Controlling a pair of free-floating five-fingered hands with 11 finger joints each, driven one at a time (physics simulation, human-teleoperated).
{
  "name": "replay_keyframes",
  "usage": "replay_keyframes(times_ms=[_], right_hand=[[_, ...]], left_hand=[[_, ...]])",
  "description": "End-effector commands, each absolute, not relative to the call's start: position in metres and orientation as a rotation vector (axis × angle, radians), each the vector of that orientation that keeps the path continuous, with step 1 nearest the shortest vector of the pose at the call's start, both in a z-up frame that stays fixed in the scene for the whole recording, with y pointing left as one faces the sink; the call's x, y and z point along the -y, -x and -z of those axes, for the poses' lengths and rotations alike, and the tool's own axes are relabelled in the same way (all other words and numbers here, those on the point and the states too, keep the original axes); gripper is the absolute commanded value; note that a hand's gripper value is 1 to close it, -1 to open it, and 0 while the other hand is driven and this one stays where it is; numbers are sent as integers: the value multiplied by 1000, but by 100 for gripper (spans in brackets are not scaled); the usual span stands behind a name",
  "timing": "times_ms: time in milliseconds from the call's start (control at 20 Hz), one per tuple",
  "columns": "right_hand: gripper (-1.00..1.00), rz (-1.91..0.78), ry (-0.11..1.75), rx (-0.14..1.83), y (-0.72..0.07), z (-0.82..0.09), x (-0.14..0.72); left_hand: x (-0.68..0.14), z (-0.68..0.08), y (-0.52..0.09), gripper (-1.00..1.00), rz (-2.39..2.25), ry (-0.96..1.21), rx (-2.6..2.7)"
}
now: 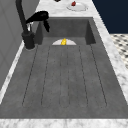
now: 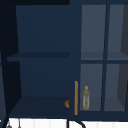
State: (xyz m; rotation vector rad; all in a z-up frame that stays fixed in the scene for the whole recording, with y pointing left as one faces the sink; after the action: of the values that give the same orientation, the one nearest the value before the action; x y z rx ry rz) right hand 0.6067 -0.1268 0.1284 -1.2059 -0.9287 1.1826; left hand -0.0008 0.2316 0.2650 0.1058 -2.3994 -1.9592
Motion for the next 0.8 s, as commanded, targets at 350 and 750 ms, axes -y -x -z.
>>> replay_keyframes(times_ms=[350,750], right_hand=[[-100,-1276,1218,935,-604,-169,101],[-100,-1264,1187,966,-616,-184,71]], left_hand=[[-232,-265,1,0,1959,-106,2399],[-232,-265,1,0,1959,-106,2399]])
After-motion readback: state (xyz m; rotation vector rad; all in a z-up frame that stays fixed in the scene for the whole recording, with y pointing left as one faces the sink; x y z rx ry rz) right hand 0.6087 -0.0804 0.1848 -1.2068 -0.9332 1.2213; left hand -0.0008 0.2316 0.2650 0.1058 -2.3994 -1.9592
